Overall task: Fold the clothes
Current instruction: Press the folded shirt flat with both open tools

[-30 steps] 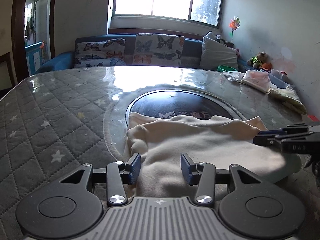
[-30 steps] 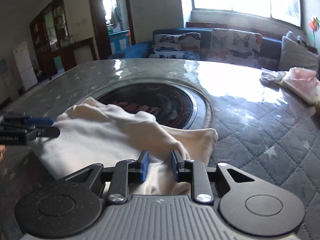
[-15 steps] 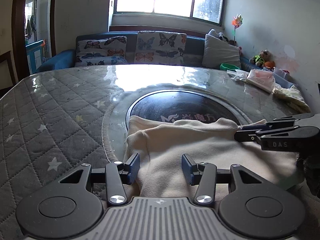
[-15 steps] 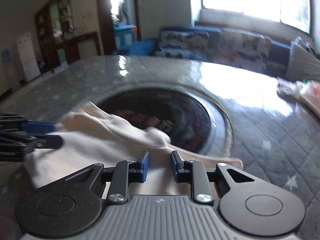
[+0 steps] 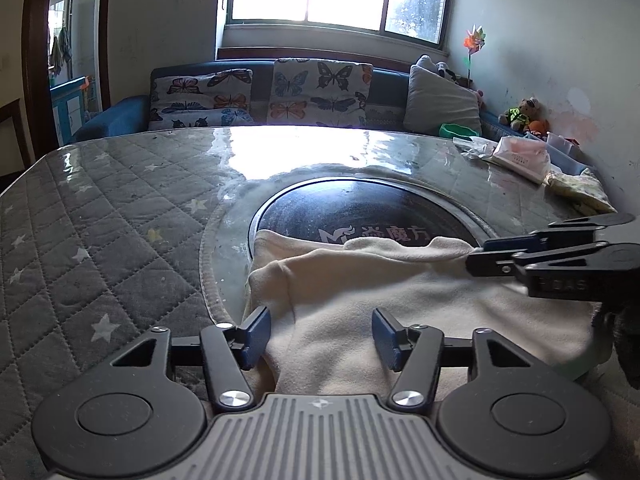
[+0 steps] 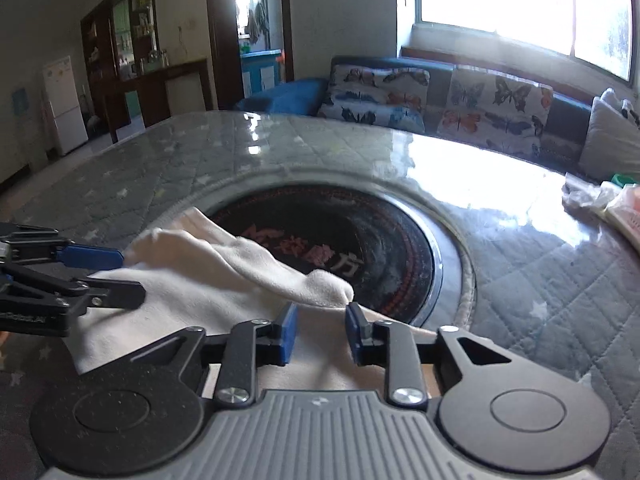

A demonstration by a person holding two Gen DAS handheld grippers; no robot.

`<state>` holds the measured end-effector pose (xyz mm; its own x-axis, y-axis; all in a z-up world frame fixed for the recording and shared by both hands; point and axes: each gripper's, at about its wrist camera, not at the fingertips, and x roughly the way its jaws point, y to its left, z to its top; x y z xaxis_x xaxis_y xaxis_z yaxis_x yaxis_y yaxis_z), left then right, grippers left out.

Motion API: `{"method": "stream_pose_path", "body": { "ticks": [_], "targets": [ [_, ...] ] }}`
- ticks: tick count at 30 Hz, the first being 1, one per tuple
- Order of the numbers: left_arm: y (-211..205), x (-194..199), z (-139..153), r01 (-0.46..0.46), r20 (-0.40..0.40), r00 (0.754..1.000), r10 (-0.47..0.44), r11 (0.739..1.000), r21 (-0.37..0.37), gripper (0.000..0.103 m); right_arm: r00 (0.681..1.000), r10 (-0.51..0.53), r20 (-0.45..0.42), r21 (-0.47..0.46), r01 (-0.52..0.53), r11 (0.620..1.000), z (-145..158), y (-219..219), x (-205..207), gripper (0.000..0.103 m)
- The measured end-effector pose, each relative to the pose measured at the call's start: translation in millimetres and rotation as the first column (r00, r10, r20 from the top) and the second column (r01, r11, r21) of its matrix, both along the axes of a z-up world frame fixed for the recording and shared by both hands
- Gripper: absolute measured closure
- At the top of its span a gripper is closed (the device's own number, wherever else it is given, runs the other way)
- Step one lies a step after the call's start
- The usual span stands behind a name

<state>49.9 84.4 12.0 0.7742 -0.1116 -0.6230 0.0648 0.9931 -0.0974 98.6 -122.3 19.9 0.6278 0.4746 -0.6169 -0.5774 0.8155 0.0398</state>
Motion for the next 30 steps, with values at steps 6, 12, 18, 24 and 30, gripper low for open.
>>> {"method": "stream_pose_path", "body": {
  "ticks": [6, 12, 18, 24, 30],
  "targets": [
    [1, -7, 5, -0.022, 0.000, 1.000, 0.022, 1.000, -0.003, 0.030, 0.998, 0.045, 0.041, 0.012, -0.046, 0.999, 10, 1, -34, 0.049],
    [4, -20, 10, -0.059, 0.003, 0.998, 0.059, 0.998, 0.005, 0.017, 0.995, 0.082, 0.058, 0.012, -0.083, 0.996, 1, 10, -64, 0.032],
    [12, -29, 9, -0.105, -0.016, 0.994, 0.105, 0.994, 0.005, 0.006, 0.996, 0.065, 0.066, 0.023, -0.066, 0.998, -10, 15, -72, 0.017],
    [15, -30, 3, -0.145, -0.064, 0.987, 0.146, 0.989, 0.011, 0.000, 0.997, 0.050, 0.065, 0.023, -0.052, 0.998, -14, 17, -71, 0.006],
    [17, -29, -2, -0.173, -0.116, 0.978, 0.172, 0.985, 0.000, 0.000, 0.998, 0.041, 0.051, 0.026, -0.043, 0.999, -19, 17, -69, 0.000]
  ]
}}
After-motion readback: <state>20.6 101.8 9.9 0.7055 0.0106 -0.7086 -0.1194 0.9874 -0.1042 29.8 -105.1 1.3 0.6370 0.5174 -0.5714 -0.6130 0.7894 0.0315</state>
